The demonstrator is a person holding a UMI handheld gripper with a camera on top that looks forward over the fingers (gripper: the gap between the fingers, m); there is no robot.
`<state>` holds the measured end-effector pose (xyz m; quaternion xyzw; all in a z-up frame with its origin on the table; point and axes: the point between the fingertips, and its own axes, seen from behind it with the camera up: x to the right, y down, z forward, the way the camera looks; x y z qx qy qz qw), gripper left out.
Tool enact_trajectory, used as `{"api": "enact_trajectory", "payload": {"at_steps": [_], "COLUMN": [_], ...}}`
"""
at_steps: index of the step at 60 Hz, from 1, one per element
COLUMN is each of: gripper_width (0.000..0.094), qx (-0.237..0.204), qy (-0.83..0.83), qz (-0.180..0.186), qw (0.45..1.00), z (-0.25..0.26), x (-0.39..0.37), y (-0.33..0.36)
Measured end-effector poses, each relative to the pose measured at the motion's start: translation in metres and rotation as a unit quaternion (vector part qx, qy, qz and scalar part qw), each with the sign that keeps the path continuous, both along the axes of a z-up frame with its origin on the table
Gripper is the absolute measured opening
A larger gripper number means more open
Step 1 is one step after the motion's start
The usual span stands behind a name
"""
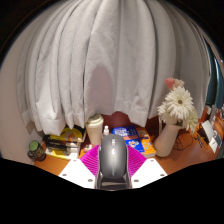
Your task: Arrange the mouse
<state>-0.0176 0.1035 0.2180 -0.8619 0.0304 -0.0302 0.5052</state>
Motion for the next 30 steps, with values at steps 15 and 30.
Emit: {"api": "enact_trajectory", "payload": {"at_steps": [15,30], "gripper_width": [0.0354,0.0364], "qx": [-0.118,-0.173], "qy": [0.028,0.049], "qz": [0.007,0.020], "qw": [0.993,0.984], "z": [-0.155,-0.228], "x": [0.017,0.010], "y": [-0.008,-0.020]}}
